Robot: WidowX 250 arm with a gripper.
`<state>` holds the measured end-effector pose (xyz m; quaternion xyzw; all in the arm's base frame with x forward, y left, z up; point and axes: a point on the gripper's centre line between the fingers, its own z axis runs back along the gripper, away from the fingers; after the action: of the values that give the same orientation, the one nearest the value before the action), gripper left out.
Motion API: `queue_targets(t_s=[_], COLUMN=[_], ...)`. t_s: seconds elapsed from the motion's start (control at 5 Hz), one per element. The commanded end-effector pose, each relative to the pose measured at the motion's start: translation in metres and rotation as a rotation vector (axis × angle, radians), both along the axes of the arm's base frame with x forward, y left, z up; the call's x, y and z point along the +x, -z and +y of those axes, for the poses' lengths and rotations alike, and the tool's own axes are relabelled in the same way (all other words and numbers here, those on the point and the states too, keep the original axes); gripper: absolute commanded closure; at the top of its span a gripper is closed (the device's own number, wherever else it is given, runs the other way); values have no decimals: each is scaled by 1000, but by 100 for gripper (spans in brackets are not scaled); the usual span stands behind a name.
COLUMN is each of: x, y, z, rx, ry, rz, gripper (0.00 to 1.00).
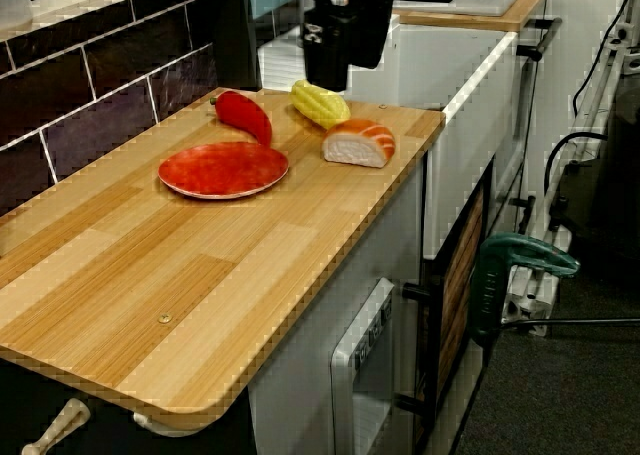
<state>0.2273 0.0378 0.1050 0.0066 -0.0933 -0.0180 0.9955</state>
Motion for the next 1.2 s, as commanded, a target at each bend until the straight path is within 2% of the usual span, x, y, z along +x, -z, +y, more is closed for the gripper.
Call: queue_targets(t_s=[0.0,0.4,0.6,1.0], x=[-10,-8,-8,-5], y=[13,39,48,64], z=[-22,-28,-29,-31], rx=[18,49,48,58], ry=[1,17,9,-6], rz=[3,16,20,8], gripper=[0,0,0,0])
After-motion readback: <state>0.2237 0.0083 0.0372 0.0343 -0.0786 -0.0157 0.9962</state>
